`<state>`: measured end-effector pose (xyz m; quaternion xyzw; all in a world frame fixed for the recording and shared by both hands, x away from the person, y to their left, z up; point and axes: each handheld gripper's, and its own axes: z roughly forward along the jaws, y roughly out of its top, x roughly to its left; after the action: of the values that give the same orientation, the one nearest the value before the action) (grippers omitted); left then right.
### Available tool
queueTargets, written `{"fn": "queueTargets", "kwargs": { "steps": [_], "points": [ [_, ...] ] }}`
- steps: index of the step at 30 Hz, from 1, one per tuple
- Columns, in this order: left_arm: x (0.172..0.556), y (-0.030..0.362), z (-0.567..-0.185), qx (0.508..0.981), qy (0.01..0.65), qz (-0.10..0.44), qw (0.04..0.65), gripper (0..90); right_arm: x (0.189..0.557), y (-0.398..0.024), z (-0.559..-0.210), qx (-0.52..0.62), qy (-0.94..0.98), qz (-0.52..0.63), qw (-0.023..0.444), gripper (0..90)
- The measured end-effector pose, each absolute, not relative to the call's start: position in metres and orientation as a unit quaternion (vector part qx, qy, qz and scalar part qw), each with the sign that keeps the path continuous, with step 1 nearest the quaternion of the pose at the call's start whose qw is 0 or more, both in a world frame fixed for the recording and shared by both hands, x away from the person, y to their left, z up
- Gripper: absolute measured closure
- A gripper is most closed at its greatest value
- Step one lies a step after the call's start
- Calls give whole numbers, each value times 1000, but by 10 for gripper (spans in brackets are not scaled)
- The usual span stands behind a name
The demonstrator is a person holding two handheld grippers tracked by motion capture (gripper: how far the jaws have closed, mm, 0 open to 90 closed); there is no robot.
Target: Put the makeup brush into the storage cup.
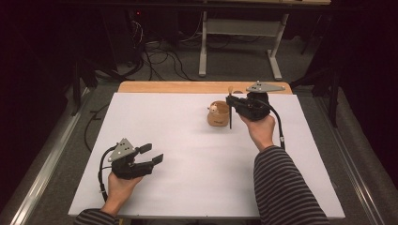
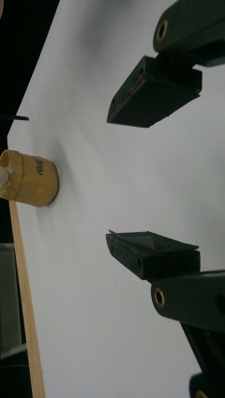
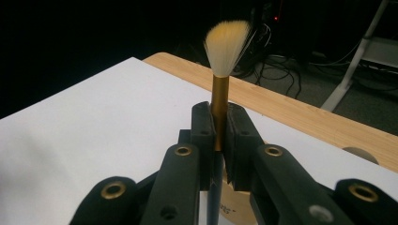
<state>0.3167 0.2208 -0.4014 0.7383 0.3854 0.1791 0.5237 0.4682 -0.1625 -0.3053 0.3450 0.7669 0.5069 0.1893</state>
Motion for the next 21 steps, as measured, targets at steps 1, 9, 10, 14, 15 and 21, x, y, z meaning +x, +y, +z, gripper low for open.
{"fn": "queueTargets", "kwargs": {
  "steps": [1,9,10,14,15,21],
  "points": [
    [317,221,-401,739,385,179,523,368,470,-162,-305,345,766,508,188,860],
    [318,222,-402,739,386,176,523,369,477,-159,-304,351,765,507,186,860],
    [318,222,-402,739,387,175,523,369,479,-160,-303,351,765,507,186,860],
    [318,222,-402,739,387,174,523,369,486,-160,-299,356,762,508,187,860],
    [318,222,-402,739,387,174,523,369,487,-160,-298,357,760,510,188,860],
    [319,223,-402,738,388,174,523,369,497,-155,-299,365,755,512,187,860]
  ]
}}
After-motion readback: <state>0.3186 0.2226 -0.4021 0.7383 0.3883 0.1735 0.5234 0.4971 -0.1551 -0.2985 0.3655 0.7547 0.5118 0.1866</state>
